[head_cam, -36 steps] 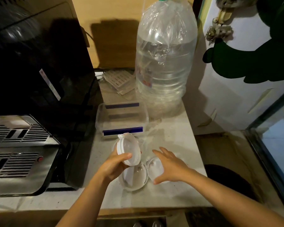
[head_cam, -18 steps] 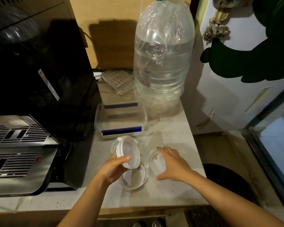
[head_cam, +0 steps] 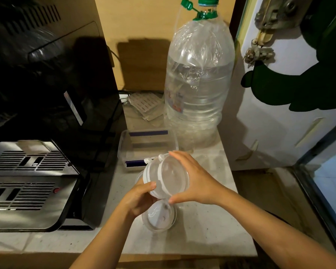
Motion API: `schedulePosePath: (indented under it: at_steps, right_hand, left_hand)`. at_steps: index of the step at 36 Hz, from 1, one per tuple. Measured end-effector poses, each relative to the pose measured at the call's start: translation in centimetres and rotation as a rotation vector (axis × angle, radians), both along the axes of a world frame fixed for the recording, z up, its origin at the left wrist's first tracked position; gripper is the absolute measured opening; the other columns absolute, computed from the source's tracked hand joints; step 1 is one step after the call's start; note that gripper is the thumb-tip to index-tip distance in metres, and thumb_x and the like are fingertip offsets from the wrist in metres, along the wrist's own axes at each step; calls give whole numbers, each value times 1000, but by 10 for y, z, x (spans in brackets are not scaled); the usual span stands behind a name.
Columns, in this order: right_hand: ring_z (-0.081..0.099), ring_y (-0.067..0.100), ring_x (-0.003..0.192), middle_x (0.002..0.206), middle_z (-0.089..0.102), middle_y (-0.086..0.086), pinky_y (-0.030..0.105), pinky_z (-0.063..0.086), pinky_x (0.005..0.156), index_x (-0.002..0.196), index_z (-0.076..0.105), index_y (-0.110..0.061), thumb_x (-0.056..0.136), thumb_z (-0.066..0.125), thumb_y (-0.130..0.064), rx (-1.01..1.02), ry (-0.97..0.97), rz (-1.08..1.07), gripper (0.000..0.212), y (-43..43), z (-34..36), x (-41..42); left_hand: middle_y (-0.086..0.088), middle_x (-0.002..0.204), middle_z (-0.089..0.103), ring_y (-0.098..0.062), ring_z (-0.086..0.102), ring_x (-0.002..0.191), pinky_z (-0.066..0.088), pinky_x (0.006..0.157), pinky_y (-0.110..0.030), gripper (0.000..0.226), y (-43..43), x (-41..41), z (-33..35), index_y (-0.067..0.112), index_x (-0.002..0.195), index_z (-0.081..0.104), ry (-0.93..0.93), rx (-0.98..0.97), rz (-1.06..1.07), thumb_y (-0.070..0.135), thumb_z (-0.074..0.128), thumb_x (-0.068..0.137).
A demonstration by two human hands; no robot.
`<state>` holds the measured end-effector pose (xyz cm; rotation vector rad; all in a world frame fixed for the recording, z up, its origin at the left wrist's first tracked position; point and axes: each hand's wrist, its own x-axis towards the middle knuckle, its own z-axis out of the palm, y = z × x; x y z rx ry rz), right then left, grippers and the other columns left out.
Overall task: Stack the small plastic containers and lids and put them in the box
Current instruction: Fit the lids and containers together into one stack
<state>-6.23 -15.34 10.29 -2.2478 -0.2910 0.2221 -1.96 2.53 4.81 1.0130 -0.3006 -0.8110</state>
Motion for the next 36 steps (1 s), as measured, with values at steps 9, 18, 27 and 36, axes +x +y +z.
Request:
schedulePosePath:
  at_steps: [9, 18, 27, 36]
  right_hand:
    - [15, 5, 133, 150, 11, -15, 28, 27, 106, 141, 11, -35, 62, 83, -33, -2, -24, 91, 107, 18, 5, 5]
    - [15, 7, 135, 151, 10, -13, 26, 26, 105, 141, 12, -34, 63, 83, -31, -4, -35, 127, 106, 24, 3, 11]
    - [15, 11, 137, 151, 10, -10, 28, 27, 107, 142, 8, -33, 63, 83, -29, 28, 6, 131, 108, 30, -10, 15]
    - [6, 8, 140, 155, 1, -12, 27, 19, 108, 142, 1, -36, 62, 82, -37, 5, 48, 153, 115, 32, -27, 22]
  left_hand:
    - [-2, 92, 73, -18, 67, 86, 59, 72, -31, 81, 5, -2, 13, 19, 110, 54, -24, -31, -6, 43, 89, 42]
    - [-6, 91, 69, -21, 64, 84, 57, 70, -33, 82, 4, -1, 16, 17, 107, 55, -24, -33, 11, 43, 90, 38]
    - [-6, 87, 70, -21, 66, 82, 59, 67, -32, 74, 5, -2, 12, 15, 105, 58, -26, -28, 18, 36, 90, 41]
    - [-7, 89, 68, -21, 65, 84, 59, 68, -31, 70, 18, -8, -2, 20, 102, 62, -9, 25, 86, 40, 88, 40]
